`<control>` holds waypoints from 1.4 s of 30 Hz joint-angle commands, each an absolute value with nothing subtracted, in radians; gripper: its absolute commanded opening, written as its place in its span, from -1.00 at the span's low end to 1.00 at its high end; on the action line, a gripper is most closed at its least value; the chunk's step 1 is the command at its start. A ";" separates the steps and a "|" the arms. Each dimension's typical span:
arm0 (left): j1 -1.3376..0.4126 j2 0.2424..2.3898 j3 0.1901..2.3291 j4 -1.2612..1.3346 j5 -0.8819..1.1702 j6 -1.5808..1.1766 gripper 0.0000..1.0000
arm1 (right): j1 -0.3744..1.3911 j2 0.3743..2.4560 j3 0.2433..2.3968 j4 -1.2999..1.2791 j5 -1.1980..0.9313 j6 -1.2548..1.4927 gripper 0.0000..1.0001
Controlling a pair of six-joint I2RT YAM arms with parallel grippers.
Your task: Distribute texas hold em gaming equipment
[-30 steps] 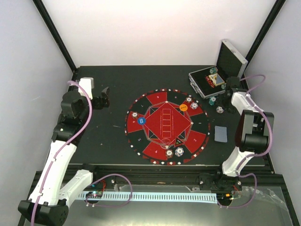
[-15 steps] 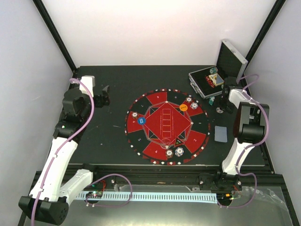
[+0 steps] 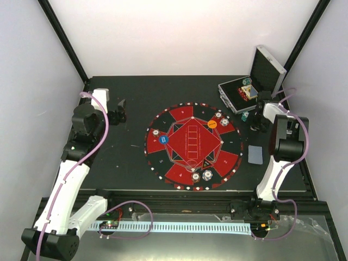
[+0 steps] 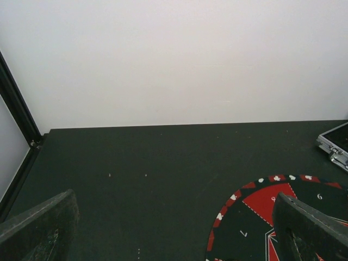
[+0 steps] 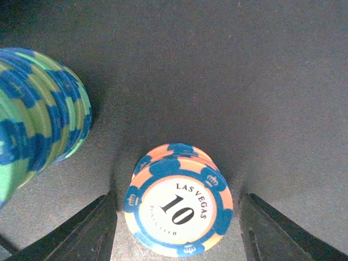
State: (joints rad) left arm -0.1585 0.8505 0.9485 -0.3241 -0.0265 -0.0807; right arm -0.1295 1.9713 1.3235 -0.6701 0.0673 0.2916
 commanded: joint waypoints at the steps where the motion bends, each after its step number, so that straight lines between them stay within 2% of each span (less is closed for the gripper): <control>1: -0.164 0.835 0.947 -0.303 -0.039 -0.069 0.98 | -0.136 1.991 1.338 -0.666 0.051 0.286 0.24; 17: -0.163 0.821 0.942 -0.299 -0.041 -0.069 0.98 | -0.143 2.020 1.362 -0.690 0.037 0.271 -0.08; 25: -0.163 0.813 0.940 -0.297 -0.044 -0.068 0.98 | -0.143 2.028 1.373 -0.704 0.030 0.257 -0.17; 30: -0.163 0.808 0.938 -0.295 -0.045 -0.067 0.98 | -0.143 2.024 1.369 -0.707 0.017 0.245 -0.31; 42: -0.163 0.795 0.933 -0.292 -0.031 -0.075 0.98 | -0.112 1.861 1.232 -0.687 -0.012 0.263 -0.32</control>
State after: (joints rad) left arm -0.1585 0.8112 0.9379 -0.3199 -0.0338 -0.0807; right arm -0.1291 1.9350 1.2686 -0.6762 0.0097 0.2600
